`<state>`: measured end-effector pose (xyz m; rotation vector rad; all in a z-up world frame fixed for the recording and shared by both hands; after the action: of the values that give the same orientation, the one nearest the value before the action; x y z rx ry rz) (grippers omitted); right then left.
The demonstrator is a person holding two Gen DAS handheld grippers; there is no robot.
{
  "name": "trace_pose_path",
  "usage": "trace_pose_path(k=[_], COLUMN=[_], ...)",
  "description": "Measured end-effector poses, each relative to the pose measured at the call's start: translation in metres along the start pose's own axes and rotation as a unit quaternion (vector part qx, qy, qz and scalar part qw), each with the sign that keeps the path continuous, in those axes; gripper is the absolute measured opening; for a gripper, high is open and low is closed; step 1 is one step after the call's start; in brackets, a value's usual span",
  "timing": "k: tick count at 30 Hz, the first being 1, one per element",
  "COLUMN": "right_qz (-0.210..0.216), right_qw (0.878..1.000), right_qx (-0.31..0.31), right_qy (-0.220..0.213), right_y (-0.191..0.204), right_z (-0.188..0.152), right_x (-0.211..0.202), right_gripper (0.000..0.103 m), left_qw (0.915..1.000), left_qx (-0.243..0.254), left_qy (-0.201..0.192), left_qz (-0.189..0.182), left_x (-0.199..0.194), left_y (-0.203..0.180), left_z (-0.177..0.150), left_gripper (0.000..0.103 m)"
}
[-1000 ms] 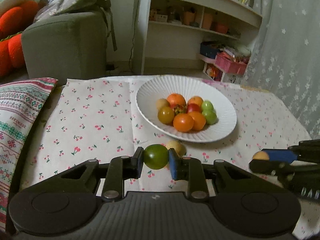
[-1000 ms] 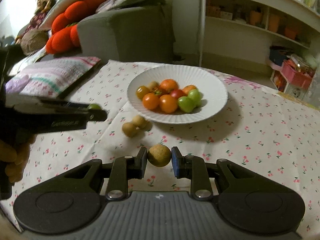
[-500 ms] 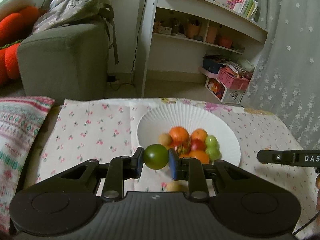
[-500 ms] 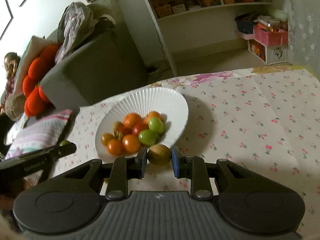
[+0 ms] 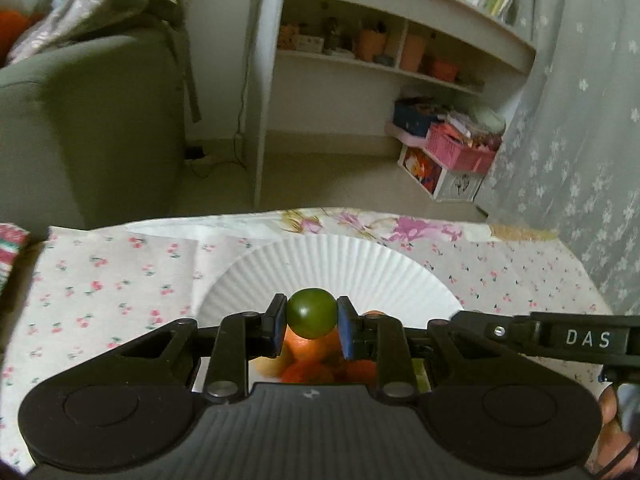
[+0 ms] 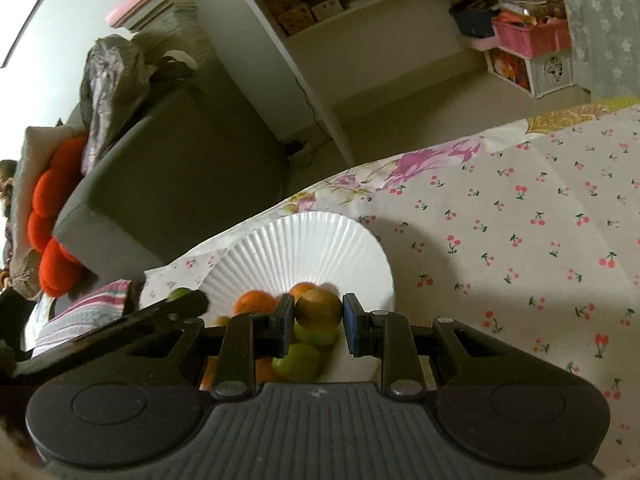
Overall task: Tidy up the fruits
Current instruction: 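Carry the green tomato in the left tool to the plate while the right tool carries its brown tomato there, then open the left tool over the plate while the right tool releases its brown tomato there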
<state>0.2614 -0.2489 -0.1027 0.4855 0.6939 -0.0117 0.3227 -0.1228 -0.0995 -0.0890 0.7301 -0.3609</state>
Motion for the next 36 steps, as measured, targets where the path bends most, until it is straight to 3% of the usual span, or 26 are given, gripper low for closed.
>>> trace_pose_path(k=[9,19,28,36], right_qz=[-0.010,-0.007,-0.006,-0.019], right_qw=[1.000,0.999,0.999,0.999], right_qx=[0.014,0.038,0.054,0.028], right_qy=[0.012,0.007,-0.004,-0.013], right_y=[-0.004,-0.011,-0.013,-0.004], right_z=[-0.005,0.001,0.010,0.015], right_x=[0.012,0.008,-0.007,-0.022], right_gripper=[0.023,0.026,0.026,0.028], left_qw=[0.9998,0.9994,0.9999,0.9993], left_qx=[0.019,0.031,0.009,-0.008], left_qy=[0.007,0.004,-0.003,-0.001], left_qz=[0.008,0.011,0.008,0.035], left_x=[0.028,0.022,-0.001,-0.029], left_y=[-0.007,-0.007,0.011,0.032], left_z=[-0.001,0.003,0.011,0.004], left_gripper=[0.024,0.026,0.037,0.048])
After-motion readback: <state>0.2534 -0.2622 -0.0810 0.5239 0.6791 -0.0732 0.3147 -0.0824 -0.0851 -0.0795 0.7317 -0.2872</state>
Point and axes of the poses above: each gripper's, at about its wrist camera, not at the fingertips, and x roughly the way its jaws point, y to its left, z to its top, the point moved 10 cm from there along x, roughly the way its jaws point, and after that the axes turned 5 degrees about -x, right-handed, at the moved point
